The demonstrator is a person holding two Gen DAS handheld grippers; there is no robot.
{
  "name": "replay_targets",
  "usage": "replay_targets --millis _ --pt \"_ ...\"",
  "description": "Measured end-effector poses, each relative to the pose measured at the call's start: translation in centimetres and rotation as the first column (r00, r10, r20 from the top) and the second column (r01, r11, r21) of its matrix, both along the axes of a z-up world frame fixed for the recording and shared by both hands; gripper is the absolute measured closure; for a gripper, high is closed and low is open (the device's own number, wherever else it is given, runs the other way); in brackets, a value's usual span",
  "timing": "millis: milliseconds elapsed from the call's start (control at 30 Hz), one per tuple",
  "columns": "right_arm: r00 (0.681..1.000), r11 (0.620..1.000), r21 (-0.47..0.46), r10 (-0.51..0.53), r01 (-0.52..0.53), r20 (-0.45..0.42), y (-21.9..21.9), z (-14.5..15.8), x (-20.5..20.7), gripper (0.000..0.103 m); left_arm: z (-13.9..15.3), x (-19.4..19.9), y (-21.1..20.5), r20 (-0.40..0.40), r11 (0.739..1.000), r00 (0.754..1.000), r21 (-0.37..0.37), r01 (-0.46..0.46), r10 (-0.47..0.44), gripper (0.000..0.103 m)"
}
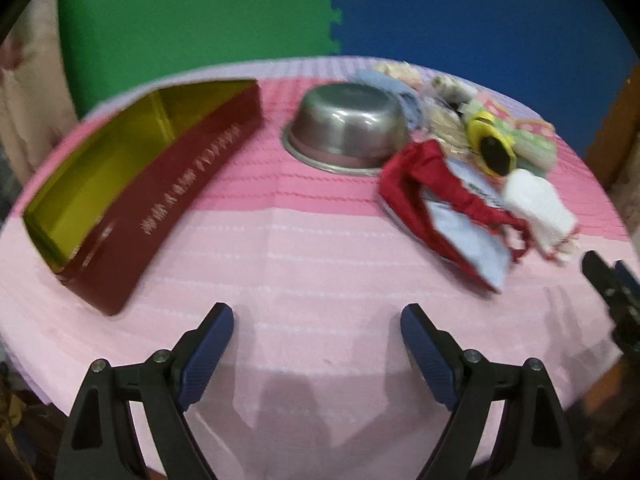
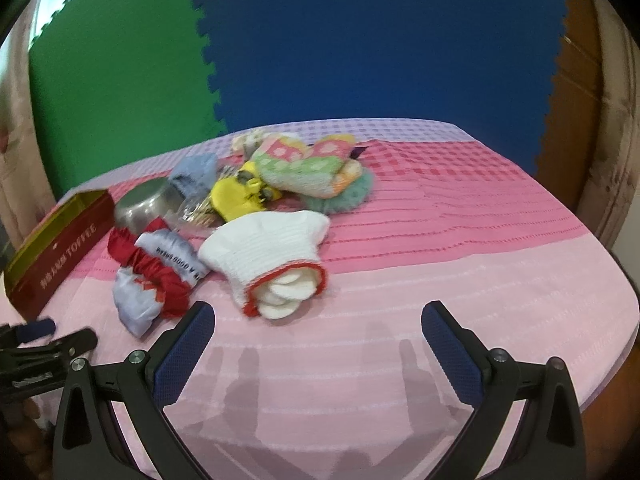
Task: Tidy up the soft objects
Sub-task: 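Reach the left tool to the red-and-blue cloth bag and grasp it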
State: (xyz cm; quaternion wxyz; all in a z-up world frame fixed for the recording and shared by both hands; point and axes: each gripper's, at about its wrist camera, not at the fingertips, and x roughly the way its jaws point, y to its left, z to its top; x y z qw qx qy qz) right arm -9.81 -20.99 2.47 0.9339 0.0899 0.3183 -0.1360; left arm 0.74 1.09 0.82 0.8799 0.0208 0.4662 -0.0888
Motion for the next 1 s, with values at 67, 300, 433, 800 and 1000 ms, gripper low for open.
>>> replay_targets --millis 67,300,433,800,1000 --pt "1.000 1.000 0.021 -0.022 0.022 0.009 -0.8 0.0 -0.2 0.000 1.1 0.4 -0.5 -0.043 0.997 0.999 -0.077 0.024 -0.027 0.014" --pt "0.998 0.996 0.069 -0.061 0.060 0.013 -3.3 0.1 -0.8 0.000 2.4 3.9 -5.0 -0.102 0.988 0.992 -0.139 0.061 -0.075 0.014" --pt "0.998 0.994 0.084 -0.068 0.066 0.016 -4.0 0.1 -1.1 0.000 0.8 6.3 -6.6 -0.161 0.987 0.984 -0.153 0.053 -0.078 0.014" --pt "0.997 0.992 0.104 -0.071 0.069 0.011 -4.7 -0.1 -1.0 0.000 0.0 7.8 -9.3 -0.077 0.993 0.990 -0.004 0.119 -0.119 0.039" --pt "0.997 0.992 0.105 -0.077 0.076 0.006 -4.8 -0.1 -1.0 0.000 1.4 5.5 -11.2 -0.005 0.983 0.984 0.048 0.178 -0.178 0.091"
